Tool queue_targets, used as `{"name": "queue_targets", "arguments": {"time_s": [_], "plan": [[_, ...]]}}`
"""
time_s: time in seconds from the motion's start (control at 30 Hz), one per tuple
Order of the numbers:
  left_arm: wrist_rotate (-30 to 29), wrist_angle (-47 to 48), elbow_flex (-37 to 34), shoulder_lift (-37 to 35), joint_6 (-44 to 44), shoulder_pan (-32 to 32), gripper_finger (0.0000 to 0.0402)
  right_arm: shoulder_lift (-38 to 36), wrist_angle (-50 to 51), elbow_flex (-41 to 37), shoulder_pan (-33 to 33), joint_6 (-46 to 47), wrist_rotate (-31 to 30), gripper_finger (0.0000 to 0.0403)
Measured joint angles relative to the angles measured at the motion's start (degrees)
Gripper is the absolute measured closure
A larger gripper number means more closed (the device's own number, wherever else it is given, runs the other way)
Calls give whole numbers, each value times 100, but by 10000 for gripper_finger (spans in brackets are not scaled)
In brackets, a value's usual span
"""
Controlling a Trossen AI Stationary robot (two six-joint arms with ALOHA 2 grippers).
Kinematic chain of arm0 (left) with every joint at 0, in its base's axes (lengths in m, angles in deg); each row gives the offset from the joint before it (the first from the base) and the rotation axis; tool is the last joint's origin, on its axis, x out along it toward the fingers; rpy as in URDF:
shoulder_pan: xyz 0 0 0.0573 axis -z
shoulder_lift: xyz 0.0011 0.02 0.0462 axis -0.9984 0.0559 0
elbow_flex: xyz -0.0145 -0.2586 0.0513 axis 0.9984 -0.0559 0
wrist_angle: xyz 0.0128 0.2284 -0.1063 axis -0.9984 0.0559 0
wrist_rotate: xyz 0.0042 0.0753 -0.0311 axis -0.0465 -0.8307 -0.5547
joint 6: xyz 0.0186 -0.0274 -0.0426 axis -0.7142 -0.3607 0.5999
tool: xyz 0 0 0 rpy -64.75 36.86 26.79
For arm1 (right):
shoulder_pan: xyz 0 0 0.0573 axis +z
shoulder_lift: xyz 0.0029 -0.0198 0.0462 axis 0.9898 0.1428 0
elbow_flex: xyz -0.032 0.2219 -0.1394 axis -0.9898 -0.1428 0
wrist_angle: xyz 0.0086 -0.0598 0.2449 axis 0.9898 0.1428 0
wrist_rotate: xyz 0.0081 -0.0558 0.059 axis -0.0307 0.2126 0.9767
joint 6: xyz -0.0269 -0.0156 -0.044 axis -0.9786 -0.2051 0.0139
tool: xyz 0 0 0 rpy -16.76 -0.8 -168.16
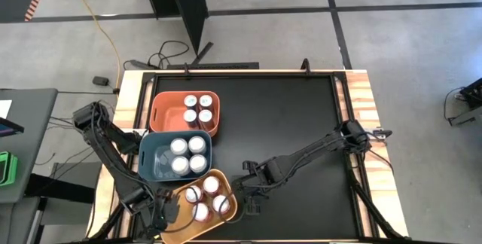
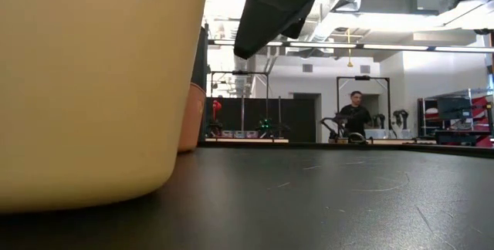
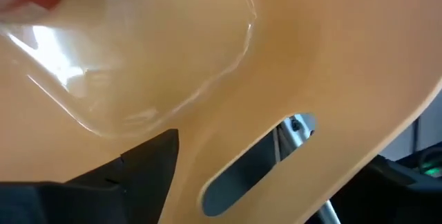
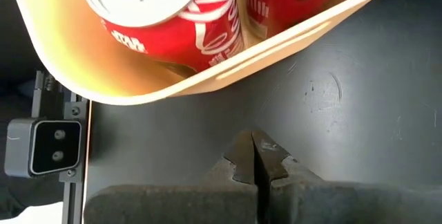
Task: Sort soda cans
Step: Move the yellow bin to the bottom left of the table
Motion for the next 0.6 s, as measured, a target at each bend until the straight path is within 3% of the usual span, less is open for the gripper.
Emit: {"name": "queue_targets", "arguments": {"time_s": [0.2,0.6], "plan": [[269,122,68,-35,399,41,77,-2,-35,0,0,0,-2,403],[-101,1157,957,-46,234,492,77,-2,-149,0,0,4,0,403]]}}
